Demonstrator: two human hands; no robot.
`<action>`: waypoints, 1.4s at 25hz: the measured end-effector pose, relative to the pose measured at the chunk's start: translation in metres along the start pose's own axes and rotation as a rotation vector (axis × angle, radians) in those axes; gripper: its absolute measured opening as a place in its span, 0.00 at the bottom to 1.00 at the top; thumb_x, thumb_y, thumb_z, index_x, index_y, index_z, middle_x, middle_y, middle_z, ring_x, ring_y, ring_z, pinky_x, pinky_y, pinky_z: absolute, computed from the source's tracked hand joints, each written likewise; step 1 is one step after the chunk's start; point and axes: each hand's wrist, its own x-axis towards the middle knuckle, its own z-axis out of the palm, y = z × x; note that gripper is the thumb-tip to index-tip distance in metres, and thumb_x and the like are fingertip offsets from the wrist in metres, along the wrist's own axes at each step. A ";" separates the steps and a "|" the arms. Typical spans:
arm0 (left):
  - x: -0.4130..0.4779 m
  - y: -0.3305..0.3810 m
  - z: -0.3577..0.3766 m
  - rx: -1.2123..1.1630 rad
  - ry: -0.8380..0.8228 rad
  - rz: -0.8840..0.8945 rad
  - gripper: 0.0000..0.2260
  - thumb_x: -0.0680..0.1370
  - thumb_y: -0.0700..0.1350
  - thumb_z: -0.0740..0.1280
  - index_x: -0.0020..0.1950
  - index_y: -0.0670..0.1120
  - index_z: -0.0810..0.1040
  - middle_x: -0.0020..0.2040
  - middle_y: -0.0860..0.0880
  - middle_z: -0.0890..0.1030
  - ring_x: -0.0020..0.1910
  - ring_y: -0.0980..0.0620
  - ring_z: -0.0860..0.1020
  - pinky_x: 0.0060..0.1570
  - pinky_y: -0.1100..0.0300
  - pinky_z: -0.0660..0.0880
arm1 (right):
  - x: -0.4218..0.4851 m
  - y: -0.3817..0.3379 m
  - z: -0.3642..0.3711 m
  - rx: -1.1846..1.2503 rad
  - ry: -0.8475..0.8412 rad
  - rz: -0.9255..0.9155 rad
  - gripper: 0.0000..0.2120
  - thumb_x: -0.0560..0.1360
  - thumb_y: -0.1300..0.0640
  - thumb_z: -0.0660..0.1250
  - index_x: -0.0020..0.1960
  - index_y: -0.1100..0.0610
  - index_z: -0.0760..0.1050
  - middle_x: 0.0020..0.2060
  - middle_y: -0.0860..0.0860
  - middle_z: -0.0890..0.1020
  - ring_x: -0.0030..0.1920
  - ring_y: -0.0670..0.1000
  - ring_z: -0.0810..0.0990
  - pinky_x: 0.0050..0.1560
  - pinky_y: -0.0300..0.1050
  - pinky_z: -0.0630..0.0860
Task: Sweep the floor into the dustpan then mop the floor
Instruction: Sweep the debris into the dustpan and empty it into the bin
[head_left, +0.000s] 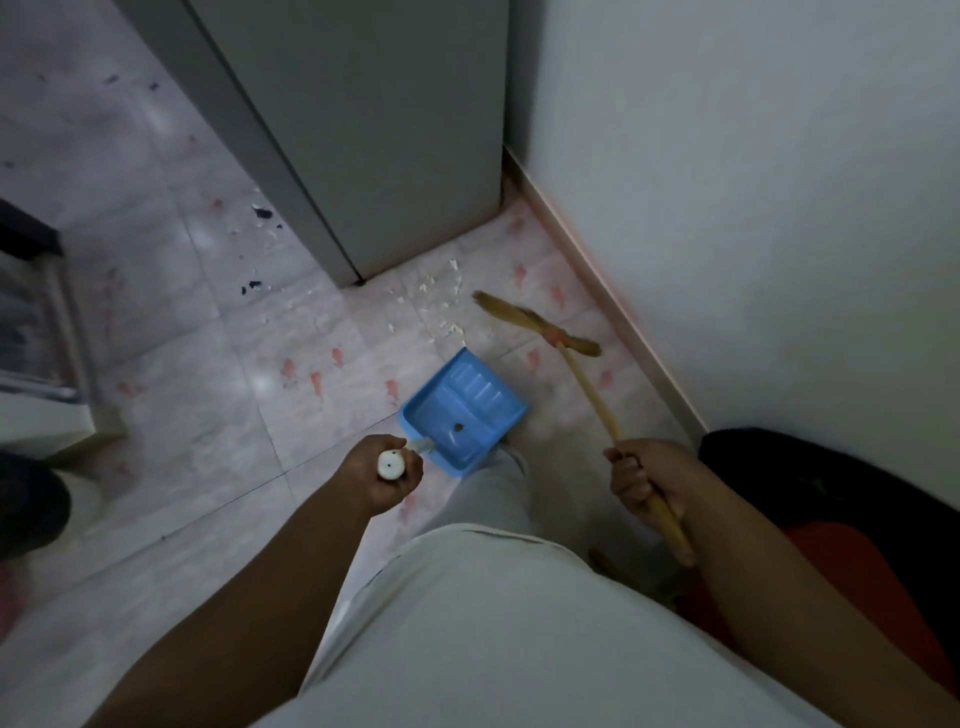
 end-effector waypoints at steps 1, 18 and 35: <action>0.006 0.009 0.008 -0.013 0.003 0.002 0.20 0.79 0.40 0.59 0.69 0.36 0.61 0.36 0.45 0.68 0.28 0.54 0.71 0.23 0.65 0.75 | 0.005 -0.017 0.005 -0.015 -0.003 0.000 0.10 0.81 0.61 0.53 0.41 0.59 0.67 0.21 0.48 0.64 0.16 0.44 0.61 0.14 0.31 0.57; 0.066 0.081 0.108 -0.190 0.105 -0.130 0.18 0.79 0.41 0.59 0.66 0.37 0.63 0.35 0.43 0.72 0.24 0.54 0.73 0.22 0.64 0.75 | 0.148 -0.331 0.158 -0.254 -0.005 0.085 0.15 0.81 0.61 0.52 0.35 0.56 0.63 0.18 0.48 0.66 0.15 0.44 0.63 0.14 0.33 0.58; 0.090 0.049 0.159 -0.555 0.153 -0.079 0.23 0.80 0.42 0.57 0.74 0.39 0.58 0.36 0.45 0.69 0.24 0.54 0.73 0.21 0.64 0.73 | 0.217 -0.409 0.164 -0.661 -0.027 0.283 0.12 0.82 0.59 0.53 0.40 0.57 0.66 0.21 0.47 0.65 0.17 0.43 0.62 0.14 0.33 0.59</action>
